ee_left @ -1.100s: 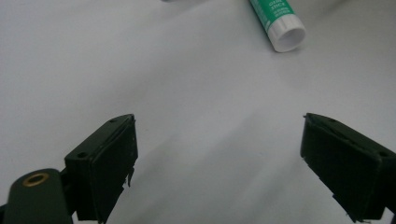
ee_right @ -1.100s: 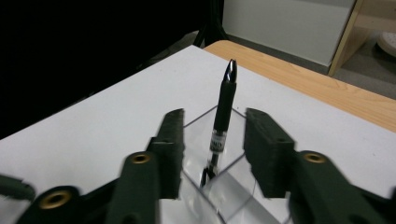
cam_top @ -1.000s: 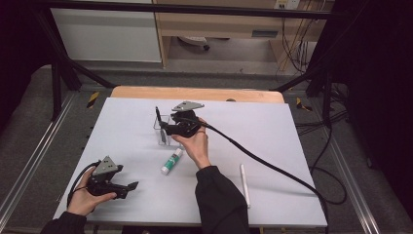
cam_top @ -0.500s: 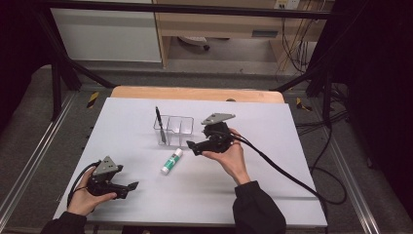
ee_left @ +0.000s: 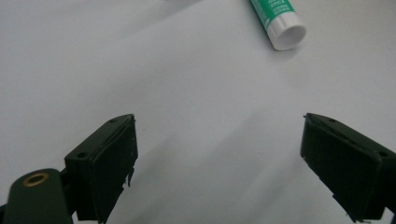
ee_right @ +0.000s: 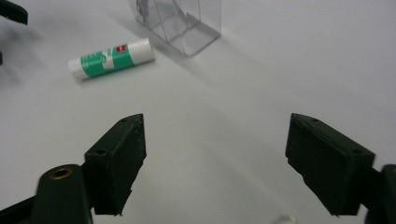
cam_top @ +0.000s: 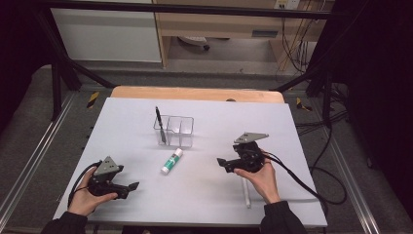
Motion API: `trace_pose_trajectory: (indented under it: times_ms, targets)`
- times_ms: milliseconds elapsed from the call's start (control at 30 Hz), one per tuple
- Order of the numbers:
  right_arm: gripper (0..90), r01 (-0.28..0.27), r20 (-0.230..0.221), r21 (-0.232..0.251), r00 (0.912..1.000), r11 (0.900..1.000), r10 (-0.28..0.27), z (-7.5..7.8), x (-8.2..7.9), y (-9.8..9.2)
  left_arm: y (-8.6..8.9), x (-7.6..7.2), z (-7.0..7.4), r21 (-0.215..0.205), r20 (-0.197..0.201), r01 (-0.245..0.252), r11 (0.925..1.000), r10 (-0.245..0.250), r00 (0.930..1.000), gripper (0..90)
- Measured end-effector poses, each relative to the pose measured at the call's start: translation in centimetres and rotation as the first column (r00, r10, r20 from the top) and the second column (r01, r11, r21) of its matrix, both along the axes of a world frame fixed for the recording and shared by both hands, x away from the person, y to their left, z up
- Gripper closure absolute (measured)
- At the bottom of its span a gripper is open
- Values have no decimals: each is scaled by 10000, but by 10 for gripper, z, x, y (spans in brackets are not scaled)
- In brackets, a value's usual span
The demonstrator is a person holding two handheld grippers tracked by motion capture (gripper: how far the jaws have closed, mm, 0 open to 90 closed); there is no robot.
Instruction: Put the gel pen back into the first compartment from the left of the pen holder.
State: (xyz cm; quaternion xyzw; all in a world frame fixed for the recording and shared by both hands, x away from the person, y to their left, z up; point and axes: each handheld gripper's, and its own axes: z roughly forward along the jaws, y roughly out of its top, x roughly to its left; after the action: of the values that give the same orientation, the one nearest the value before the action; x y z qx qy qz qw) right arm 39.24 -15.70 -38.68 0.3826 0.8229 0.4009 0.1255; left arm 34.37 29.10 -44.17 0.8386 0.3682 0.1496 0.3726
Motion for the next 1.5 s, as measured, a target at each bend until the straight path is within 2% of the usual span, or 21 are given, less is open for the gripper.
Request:
trace_pose_trajectory:
  times_ms: [167,233,300,400,600,767,800,900,1067,1233,1500]
  targets:
    - [364,48,-354,216,9994,9998,-40,-14,-12,-22,-1,0,-1,35,-30,25,10000,-25,10000,108]
    - [428,212,-533,270,9984,9994,-197,-17,-16,-28,-2,0,-1,50,-52,38,10000,-38,10000,108]
    - [501,442,-508,354,9978,9984,-423,-21,-21,-36,-2,0,-1,67,-70,45,10000,-45,10000,107]
    - [590,702,-589,117,9958,9975,-694,-27,-25,-43,-2,0,-1,71,-74,53,10000,-53,10000,107]
    - [782,879,-782,-149,9930,9960,-888,-41,-32,-53,-2,0,-1,33,-59,42,10000,-42,10000,108]
    - [893,1213,-509,-302,9911,9922,-1227,-49,-31,-58,-3,0,-1,24,-60,59,10000,-59,10000,107]
    - [900,1264,-331,-386,9913,9912,-1276,-50,-30,-59,-3,0,-1,26,-64,53,10000,-53,10000,108]
    - [900,1368,-209,-471,9902,9895,-1379,-52,-25,-58,-3,0,-1,56,-87,53,10000,-53,9999,108]
    - [900,1551,-148,-645,9876,9858,-1563,-57,-17,-57,-3,0,-1,53,-77,60,10000,-60,10000,108]
    - [900,1525,-176,-540,9880,9868,-1537,-59,-12,-55,-3,0,-1,71,-89,55,10000,-55,9999,108]
    - [900,1142,-134,-552,9933,9919,-1151,-60,-12,-45,-3,0,-1,84,-87,73,9999,-72,9999,108]
